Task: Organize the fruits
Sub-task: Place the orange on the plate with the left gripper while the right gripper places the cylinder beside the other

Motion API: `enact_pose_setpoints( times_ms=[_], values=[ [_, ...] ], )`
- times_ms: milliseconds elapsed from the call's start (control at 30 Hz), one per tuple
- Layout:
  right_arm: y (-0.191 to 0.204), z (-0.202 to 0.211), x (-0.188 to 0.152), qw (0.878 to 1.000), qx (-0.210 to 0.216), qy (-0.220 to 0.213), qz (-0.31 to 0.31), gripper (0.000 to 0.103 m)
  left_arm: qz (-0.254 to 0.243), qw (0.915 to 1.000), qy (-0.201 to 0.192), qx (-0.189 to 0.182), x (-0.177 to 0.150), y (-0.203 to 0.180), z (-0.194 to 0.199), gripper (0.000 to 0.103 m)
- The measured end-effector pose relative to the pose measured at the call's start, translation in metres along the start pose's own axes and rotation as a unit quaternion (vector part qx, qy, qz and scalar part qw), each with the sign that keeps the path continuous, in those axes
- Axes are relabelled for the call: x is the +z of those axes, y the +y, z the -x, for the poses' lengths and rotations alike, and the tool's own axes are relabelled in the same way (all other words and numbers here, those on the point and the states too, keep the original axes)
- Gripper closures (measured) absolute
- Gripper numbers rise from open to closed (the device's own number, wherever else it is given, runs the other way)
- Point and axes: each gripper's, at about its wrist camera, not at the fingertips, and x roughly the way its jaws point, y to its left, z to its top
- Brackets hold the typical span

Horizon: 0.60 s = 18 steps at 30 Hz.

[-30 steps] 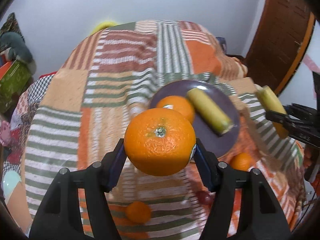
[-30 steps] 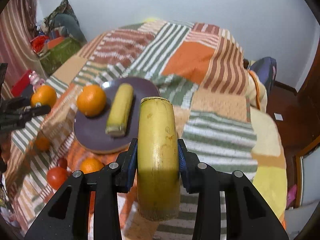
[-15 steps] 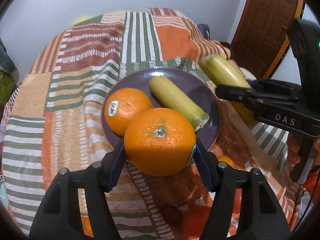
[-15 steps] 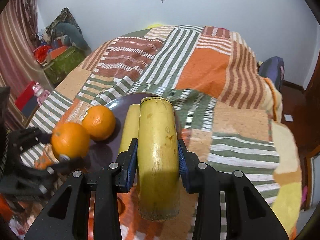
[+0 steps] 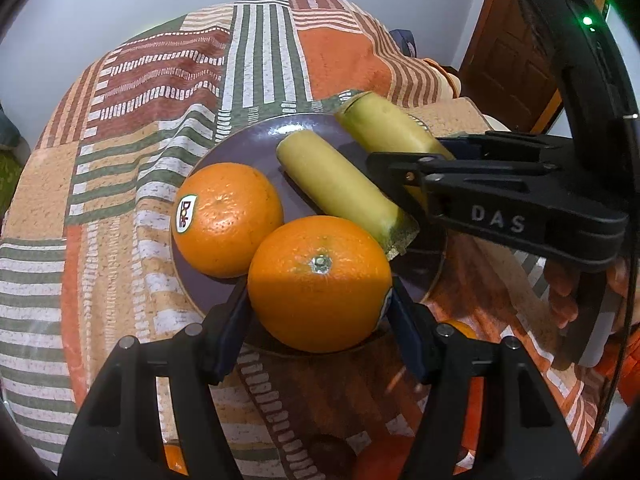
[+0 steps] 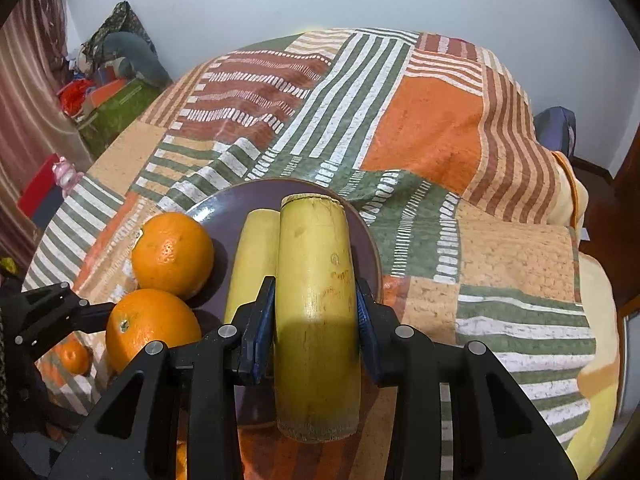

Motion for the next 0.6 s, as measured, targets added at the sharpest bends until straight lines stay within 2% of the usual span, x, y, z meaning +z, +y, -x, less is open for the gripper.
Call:
enact_pose_setpoints(
  times_ms=[167, 433, 500, 600],
  values=[
    [0.001, -0.004, 0.002, 1.0, -0.001, -0.005, 0.001, 0.069, 0.012, 0.9998, 0.012, -0.007, 0.004, 0.003, -0.007, 0.038],
    [0.005, -0.003, 0.007, 1.0, 0.001, -0.002, 0.012, 0.066, 0.027, 0.9992, 0.03, 0.004, 0.002, 0.005, -0.015, 0.038],
    [0.007, 0.006, 0.008, 1.0, -0.003, -0.01, 0.024, 0.051, 0.035, 0.999, 0.028, 0.001, 0.001, 0.008, -0.013, 0.038],
    [0.008, 0.024, 0.006, 0.999, -0.007, -0.029, 0.034, 0.044, 0.046, 0.9986, 0.028, -0.001, -0.001, 0.013, -0.009, 0.037]
  ],
)
